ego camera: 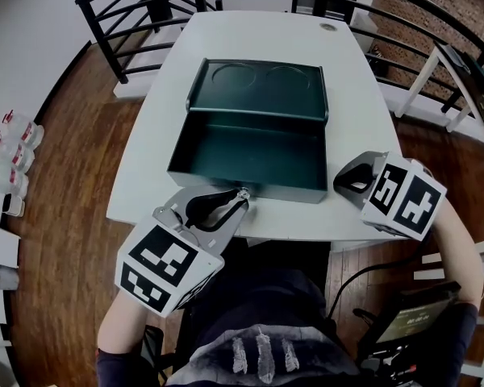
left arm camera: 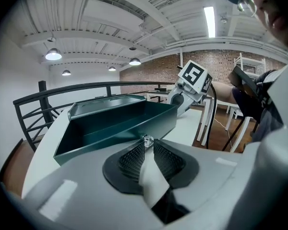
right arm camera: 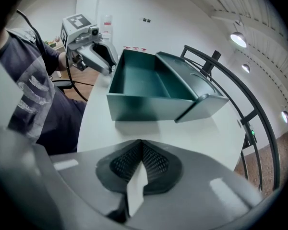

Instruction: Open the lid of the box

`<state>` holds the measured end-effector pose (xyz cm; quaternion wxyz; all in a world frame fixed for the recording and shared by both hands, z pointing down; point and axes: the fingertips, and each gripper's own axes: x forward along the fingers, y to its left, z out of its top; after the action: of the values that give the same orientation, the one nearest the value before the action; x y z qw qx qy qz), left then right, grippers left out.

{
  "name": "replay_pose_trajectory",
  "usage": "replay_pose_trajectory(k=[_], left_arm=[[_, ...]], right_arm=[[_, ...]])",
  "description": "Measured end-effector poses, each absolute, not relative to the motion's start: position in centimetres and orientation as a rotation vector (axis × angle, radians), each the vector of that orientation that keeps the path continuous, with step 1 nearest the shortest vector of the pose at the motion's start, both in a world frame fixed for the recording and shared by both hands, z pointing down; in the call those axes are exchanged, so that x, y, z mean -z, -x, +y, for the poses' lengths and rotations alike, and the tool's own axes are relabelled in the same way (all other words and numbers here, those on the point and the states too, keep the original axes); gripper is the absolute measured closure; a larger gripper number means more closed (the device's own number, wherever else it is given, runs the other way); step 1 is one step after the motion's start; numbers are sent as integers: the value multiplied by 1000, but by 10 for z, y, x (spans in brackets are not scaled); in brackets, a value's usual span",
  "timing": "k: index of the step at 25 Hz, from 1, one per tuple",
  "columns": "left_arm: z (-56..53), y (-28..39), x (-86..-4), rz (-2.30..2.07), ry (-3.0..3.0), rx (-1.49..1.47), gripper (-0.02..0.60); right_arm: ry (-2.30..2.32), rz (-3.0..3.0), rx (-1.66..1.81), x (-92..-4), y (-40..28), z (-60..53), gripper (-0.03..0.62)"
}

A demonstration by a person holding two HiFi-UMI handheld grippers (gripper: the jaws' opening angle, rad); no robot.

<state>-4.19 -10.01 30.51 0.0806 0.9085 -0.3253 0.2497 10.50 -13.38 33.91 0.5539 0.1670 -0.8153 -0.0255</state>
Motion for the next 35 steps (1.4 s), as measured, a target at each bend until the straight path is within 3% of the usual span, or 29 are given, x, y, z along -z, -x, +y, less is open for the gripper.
replay_pose_trajectory(k=[7, 9, 23, 35], left_arm=[[-82, 37, -282, -898, -2752, -589, 507], [-84, 40, -269, -946, -2771, -556, 557], [-158, 94, -253, -621, -2626, -880, 565], [-149, 99, -256, -568, -2643, -848, 565]], right_arm=[[-388, -1919, 51, -339, -107, -133, 591], [-387, -1914, 50, -339, -108, -133, 591], [-337, -1850, 2, -338, -107, -130, 591], [-327, -1845, -48, -337, -106, -131, 591]])
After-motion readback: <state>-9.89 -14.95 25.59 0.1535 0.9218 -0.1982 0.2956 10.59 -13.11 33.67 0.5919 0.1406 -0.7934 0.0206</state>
